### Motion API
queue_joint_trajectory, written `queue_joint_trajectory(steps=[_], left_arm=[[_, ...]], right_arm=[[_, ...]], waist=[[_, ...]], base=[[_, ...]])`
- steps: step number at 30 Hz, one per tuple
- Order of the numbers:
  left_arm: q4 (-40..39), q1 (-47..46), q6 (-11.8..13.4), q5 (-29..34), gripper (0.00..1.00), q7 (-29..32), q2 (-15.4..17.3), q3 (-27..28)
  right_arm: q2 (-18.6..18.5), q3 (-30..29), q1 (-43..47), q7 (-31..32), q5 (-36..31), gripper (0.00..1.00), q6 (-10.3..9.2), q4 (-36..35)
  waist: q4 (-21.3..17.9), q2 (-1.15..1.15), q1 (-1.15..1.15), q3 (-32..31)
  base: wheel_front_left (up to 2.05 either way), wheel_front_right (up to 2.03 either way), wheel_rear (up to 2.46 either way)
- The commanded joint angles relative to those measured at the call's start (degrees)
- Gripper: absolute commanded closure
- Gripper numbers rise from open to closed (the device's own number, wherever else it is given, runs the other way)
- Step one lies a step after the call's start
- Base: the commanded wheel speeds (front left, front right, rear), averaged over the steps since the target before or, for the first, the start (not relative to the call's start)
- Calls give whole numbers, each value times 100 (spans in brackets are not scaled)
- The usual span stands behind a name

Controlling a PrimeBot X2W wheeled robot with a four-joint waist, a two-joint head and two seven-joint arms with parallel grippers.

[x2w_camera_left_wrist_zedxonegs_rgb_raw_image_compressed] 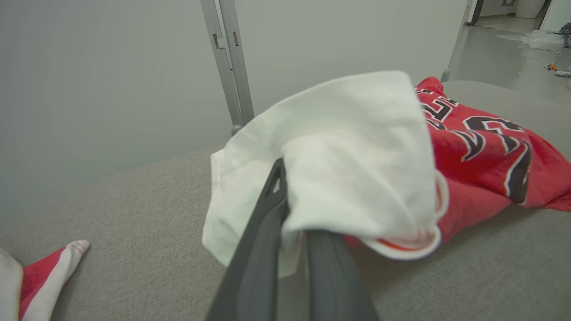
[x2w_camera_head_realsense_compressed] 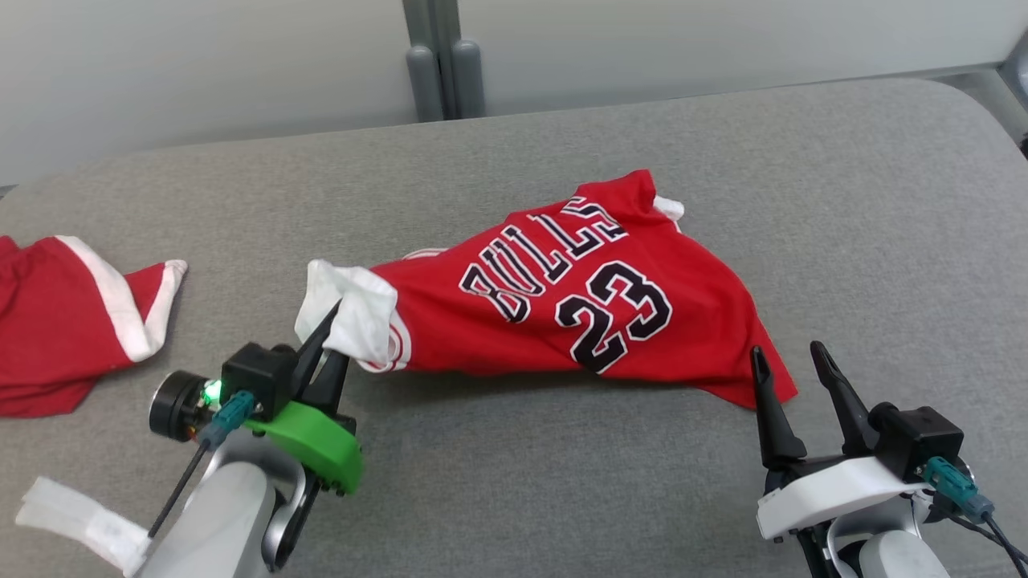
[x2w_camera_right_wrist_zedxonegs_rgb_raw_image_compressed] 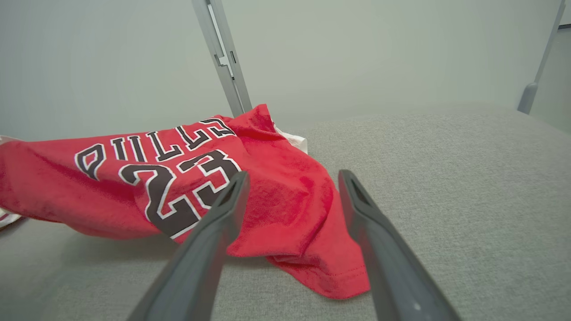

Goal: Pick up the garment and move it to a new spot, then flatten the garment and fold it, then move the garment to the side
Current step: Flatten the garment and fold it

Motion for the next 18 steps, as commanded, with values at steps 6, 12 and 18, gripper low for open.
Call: queue_joint_trajectory(steps=[6, 12, 18], left_arm=[[-517, 1073, 292, -227, 100, 121, 300, 111], [-906, 1994, 498, -493, 100, 305, 269, 59], [-1102, 2368, 552, -585, 0, 390, 148, -74]], right_arm=[[-15, 22, 143, 10, 26, 0, 0, 16], [-14, 24, 197, 39, 28, 0, 0, 6], [-16, 10, 199, 57, 17, 0, 0, 27]], waist=[[669, 0, 0, -294], [842, 0, 0, -317], [935, 0, 0, -375]], base=[[0, 0, 0], [0, 0, 0], [0, 0, 0]])
